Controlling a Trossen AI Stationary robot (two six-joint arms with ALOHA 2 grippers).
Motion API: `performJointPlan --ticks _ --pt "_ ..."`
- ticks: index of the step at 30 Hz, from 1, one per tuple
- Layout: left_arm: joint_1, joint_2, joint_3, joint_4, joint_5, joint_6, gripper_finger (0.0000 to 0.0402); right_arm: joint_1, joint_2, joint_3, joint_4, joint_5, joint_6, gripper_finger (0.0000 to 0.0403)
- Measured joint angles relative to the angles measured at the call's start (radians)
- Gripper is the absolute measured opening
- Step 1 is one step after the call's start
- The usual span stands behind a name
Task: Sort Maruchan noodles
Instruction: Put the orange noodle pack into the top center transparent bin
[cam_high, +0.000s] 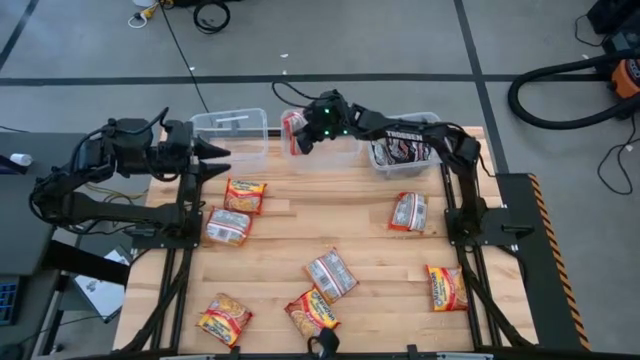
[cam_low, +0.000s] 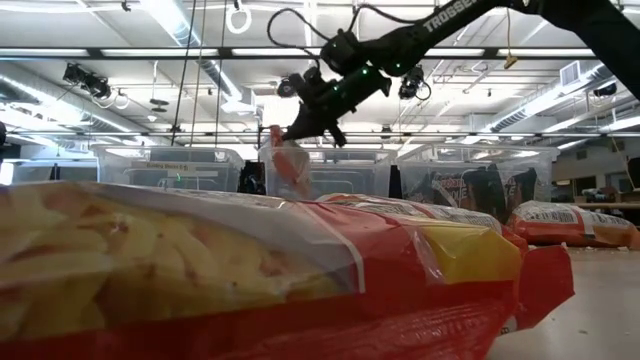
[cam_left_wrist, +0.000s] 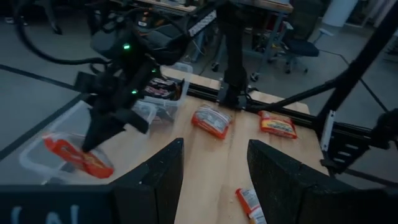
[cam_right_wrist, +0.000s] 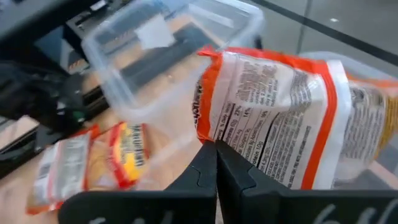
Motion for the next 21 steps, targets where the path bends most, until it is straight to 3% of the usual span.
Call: performJointPlan --ticks 11,21 --pt "0.000 0.000 0.000 0.041 -0.053 -0.003 0.0180 0.009 -0.016 0.002 -0.017 -0.034 0.182 0.0000" --pt "0.000 0.000 0.000 0.042 -0.053 0.000 0.0180 -0.064 -0.017 0.002 -0.166 -0.100 0.301 0.0001"
